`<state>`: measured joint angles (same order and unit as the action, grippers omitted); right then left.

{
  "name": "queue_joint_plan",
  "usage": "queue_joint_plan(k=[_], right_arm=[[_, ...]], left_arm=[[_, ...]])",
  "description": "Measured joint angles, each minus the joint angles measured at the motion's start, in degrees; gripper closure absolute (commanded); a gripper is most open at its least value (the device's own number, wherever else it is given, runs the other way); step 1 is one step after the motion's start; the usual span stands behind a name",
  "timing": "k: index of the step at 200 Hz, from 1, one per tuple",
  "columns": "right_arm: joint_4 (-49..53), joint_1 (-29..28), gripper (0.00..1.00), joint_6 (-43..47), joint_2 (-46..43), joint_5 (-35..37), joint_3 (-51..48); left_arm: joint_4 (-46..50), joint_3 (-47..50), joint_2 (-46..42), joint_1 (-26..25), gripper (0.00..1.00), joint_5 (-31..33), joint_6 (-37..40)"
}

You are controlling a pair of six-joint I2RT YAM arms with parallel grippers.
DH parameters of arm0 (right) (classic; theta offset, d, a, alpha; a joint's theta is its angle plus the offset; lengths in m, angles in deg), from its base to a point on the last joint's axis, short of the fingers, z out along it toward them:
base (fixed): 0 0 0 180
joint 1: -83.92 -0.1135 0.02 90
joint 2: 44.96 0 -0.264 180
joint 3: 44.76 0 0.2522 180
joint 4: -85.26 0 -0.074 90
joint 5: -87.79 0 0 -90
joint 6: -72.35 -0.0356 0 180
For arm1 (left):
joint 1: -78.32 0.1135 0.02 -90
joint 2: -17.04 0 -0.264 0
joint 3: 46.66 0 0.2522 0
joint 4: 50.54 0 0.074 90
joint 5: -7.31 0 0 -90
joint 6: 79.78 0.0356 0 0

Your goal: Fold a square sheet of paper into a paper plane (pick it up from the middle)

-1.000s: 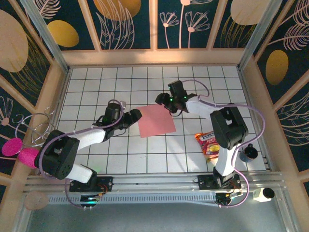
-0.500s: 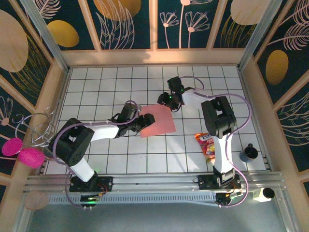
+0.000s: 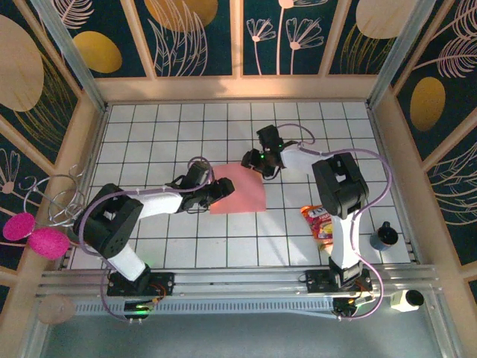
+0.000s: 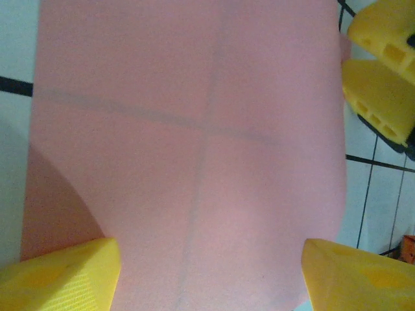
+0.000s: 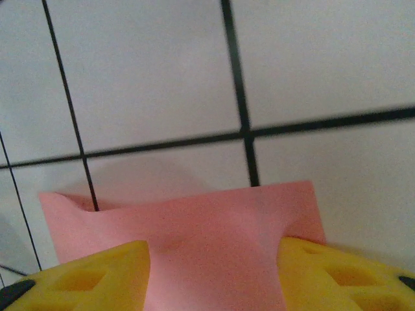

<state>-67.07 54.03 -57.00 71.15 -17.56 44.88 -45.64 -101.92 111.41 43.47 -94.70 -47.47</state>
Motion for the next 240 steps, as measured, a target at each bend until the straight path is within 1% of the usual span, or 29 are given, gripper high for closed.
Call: queue_joint_plan(k=[27,46,62,84,111,145,219,240], right_arm=[[0.52,-1.07,0.42,-0.66,-2.14,0.02,-1.09],[0.68,-0.96,0.41,-0.61,-5.75,0.70,-2.58],[0.42,-0.92,0.43,-0.66,-9.53,0.68,-4.98],[0.00,-1.29,0.47,-1.42,-12.20,0.02,-8.41],[0.04,-3.28,0.52,-2.10,-12.11,-1.66,-12.46],[-0.59,-5.09,0.56,-3.19,-11.13,-3.93,-13.51],[-1.60,-5.09,0.58,-3.32,-8.90,-4.24,-13.55],[-2.19,-5.07,0.60,-3.65,-8.90,-4.26,-13.92]], left_arm=[[1.29,-0.15,-1.38,0.02,0.23,0.33,1.07],[1.88,-0.87,-2.21,0.00,0.22,0.28,1.79],[1.86,-1.53,-2.54,0.02,0.22,0.28,2.14],[2.14,-2.34,-2.47,0.04,0.22,0.28,2.60],[2.27,-4.22,-0.98,0.33,0.22,0.11,3.26],[2.49,-6.10,1.11,1.05,0.20,0.13,3.65],[2.82,-4.39,2.64,1.49,0.17,0.50,3.41],[1.57,-3.98,2.78,1.57,0.16,0.31,3.28]])
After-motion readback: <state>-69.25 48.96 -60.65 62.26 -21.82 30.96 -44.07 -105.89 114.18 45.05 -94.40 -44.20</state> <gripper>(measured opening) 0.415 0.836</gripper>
